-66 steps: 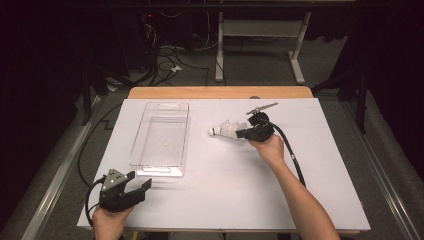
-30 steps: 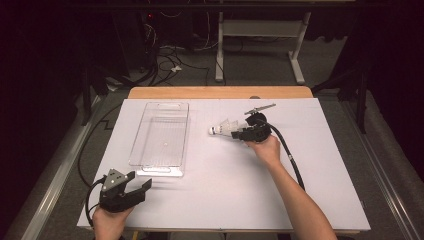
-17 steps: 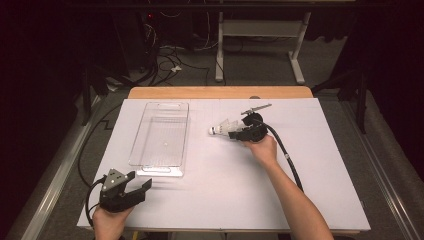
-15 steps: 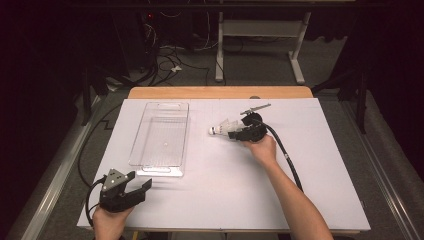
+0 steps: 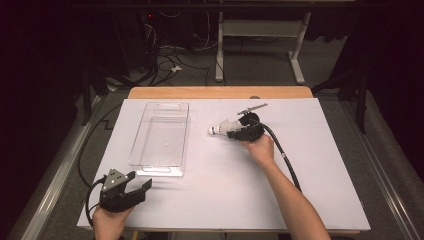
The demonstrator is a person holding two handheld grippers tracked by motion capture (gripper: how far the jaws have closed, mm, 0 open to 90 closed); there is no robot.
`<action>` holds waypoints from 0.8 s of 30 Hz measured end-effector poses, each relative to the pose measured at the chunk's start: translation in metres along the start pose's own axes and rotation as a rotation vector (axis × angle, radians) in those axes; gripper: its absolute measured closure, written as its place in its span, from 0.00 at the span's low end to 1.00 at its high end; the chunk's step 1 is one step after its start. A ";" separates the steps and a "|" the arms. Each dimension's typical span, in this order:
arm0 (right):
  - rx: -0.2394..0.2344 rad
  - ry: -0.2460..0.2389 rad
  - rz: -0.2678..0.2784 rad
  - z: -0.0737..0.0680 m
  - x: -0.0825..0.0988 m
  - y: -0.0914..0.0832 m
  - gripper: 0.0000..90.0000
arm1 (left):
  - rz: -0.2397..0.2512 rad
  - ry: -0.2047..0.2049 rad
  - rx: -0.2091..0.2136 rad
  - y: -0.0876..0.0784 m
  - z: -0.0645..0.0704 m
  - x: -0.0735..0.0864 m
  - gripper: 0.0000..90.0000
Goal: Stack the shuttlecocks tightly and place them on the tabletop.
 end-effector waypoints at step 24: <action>-0.001 -0.024 -0.010 -0.003 0.000 0.004 0.99 | 0.001 0.000 0.000 0.000 0.000 0.000 0.38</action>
Point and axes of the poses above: each handheld gripper's, and its own axes: y roughly forward along the jaws, x roughly out of its underside, z roughly to its right, the point moved 2 cm from there along y, roughly forward along the jaws, and after that the axes turned 12 degrees about -x, right-handed, at the moved point
